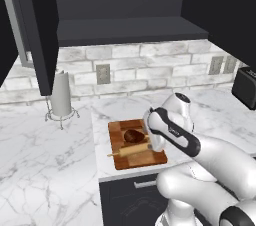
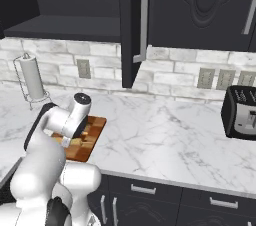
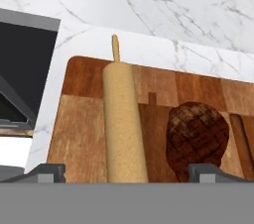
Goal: Open the cabinet, retrieve the rolling pin, and place it next to the meat on the cutting board to prepare for tenderizing.
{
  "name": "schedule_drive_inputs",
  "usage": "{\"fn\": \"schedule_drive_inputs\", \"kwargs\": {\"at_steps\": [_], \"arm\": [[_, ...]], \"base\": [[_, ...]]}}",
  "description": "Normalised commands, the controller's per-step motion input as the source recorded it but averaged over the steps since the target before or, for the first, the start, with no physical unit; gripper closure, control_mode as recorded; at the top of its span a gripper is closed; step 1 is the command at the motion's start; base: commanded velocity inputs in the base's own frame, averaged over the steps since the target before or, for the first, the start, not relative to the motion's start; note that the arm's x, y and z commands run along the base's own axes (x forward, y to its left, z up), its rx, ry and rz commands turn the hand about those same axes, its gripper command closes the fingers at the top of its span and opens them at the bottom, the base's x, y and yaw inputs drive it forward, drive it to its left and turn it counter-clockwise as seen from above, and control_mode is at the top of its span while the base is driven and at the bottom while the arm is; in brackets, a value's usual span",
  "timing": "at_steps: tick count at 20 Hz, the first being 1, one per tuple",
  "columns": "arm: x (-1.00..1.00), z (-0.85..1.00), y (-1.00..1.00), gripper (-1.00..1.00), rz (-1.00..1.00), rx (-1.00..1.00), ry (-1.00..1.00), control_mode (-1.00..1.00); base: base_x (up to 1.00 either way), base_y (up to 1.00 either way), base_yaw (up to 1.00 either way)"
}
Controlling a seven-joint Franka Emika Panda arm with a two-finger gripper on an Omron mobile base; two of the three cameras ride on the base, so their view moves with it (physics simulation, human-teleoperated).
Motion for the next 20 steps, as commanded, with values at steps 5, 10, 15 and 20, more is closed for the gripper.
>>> {"fn": "schedule_drive_inputs", "kwargs": {"at_steps": [5, 10, 15, 20], "arm": [[-0.28, 0.36, 0.01, -1.00, 0.00, 0.00, -0.09, -1.00], [-0.26, 0.47, 0.04, -1.00, 0.00, -0.01, -0.09, -1.00], [-0.27, 0.50, 0.08, -1.00, -0.01, -0.04, -0.08, -1.00], [-0.24, 0.52, 0.14, -1.00, -0.02, -0.06, -0.10, -1.00]], "base": [[0.00, 0.00, 0.00], [0.00, 0.00, 0.00], [0.00, 0.00, 0.00], [0.00, 0.00, 0.00]]}}
